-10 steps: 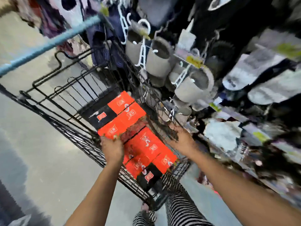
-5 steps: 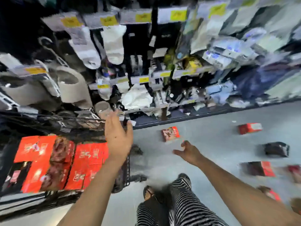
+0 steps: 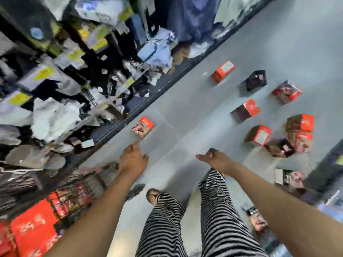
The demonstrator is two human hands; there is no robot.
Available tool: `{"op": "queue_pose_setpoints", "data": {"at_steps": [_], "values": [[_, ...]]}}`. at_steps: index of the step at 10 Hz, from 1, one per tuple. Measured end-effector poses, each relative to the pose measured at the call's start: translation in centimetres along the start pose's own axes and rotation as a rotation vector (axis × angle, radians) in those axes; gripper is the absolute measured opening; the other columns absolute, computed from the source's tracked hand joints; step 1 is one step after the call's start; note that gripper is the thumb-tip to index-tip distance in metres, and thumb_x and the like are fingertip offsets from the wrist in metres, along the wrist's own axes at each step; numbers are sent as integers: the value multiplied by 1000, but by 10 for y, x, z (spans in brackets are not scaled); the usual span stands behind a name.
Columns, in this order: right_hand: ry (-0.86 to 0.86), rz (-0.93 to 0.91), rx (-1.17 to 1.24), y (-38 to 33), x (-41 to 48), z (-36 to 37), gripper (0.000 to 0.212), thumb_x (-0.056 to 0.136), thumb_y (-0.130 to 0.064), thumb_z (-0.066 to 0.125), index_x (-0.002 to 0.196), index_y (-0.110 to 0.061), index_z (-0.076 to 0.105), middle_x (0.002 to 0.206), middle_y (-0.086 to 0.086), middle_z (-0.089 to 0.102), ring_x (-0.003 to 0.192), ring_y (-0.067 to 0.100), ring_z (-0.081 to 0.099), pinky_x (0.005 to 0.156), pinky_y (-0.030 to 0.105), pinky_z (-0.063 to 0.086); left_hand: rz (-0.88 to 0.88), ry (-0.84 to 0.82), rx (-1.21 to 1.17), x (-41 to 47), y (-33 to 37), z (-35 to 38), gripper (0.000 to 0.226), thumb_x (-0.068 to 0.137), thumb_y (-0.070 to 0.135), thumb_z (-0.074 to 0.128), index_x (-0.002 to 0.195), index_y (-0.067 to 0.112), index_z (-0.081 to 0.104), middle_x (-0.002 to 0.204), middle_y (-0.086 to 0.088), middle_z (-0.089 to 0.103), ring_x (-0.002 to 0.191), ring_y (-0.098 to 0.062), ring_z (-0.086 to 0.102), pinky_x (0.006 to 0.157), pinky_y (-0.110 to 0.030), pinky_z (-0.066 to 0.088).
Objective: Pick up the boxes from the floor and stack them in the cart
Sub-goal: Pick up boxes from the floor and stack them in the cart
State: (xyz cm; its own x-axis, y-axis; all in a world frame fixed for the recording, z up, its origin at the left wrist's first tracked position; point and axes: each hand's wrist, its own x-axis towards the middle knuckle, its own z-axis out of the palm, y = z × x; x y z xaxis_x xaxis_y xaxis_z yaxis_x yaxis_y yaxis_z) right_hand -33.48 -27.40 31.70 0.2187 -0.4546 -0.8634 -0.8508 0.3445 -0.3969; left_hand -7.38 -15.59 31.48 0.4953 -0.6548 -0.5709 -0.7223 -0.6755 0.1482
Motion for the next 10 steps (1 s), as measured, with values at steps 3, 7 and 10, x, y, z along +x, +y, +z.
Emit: {"op": "queue_pose_setpoints", "data": {"at_steps": [3,7,10], "values": [[39,64,-29,98,180,-60,53,84,-62,56,100,-11,52,84,8,62,76,24,55,69,30,39,-728,-85,-676,124,84,139,72,89,46,61,137,-3,39,140,-23,47,126,-37,48,103,-39,37],[18,-445,-455,130,511,5,91,68,-80,35,133,-16,44,120,10,54,107,24,50,86,32,39,-761,-48,115,434,24,366,53,103,42,25,150,17,27,154,-5,30,144,-27,25,110,-36,28],[80,-756,-613,79,611,5,79,79,-73,42,136,-20,37,127,7,47,125,24,37,99,34,36,-1210,1005,-1870,496,-24,371,98,70,69,68,147,29,23,143,5,40,132,-20,41,109,-37,32]]}}
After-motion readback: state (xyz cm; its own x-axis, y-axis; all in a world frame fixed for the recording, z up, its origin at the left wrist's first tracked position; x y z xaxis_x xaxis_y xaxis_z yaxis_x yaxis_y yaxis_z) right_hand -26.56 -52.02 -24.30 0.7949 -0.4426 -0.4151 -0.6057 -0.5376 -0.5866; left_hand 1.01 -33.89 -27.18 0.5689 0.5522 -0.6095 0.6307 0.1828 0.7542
